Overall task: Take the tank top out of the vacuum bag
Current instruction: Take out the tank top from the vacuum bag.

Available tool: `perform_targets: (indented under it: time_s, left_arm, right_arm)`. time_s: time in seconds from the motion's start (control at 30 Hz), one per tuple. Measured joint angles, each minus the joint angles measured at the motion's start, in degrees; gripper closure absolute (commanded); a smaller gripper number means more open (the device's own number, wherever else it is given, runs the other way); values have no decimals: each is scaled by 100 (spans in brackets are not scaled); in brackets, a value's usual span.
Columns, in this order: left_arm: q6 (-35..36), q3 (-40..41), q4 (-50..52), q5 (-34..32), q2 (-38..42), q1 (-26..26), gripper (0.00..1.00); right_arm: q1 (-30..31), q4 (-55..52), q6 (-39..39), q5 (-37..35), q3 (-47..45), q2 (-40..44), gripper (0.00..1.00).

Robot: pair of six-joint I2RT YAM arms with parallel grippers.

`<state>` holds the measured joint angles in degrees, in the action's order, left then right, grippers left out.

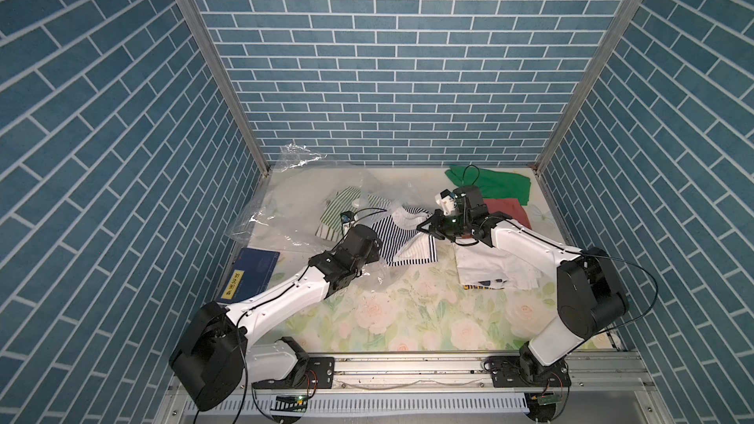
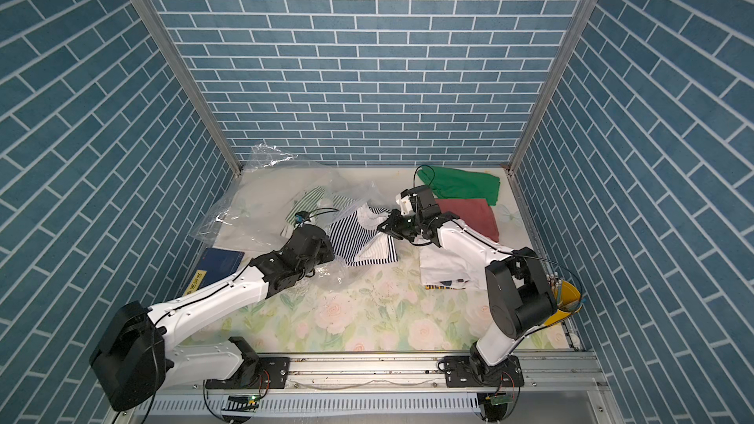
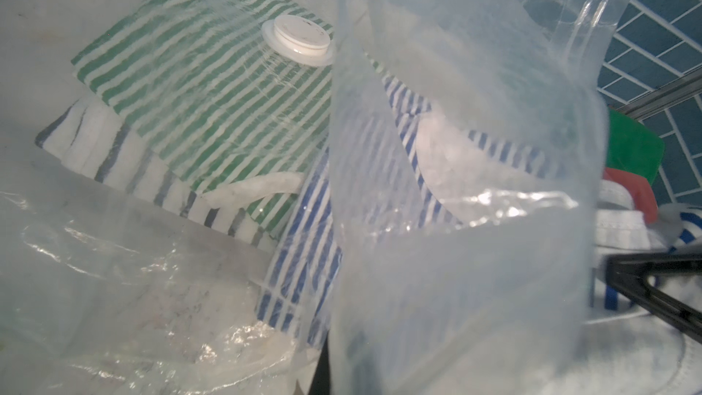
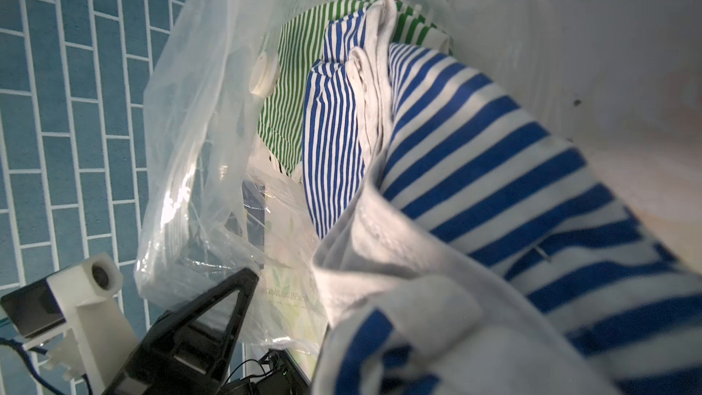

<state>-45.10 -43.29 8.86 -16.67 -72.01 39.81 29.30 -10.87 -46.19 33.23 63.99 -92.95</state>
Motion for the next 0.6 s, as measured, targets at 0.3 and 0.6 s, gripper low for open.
perform_targets:
  time_s: [0.3, 0.6]
  left_arm:
    - [144, 9, -59, 7, -109, -107, 100]
    - [214, 9, -105, 46, -192, -177, 100]
  right_arm:
    - [-457, -1591, 1075, 363, 0, 463, 100]
    - [-1158, -3657, 2608, -144, 225, 673, 100]
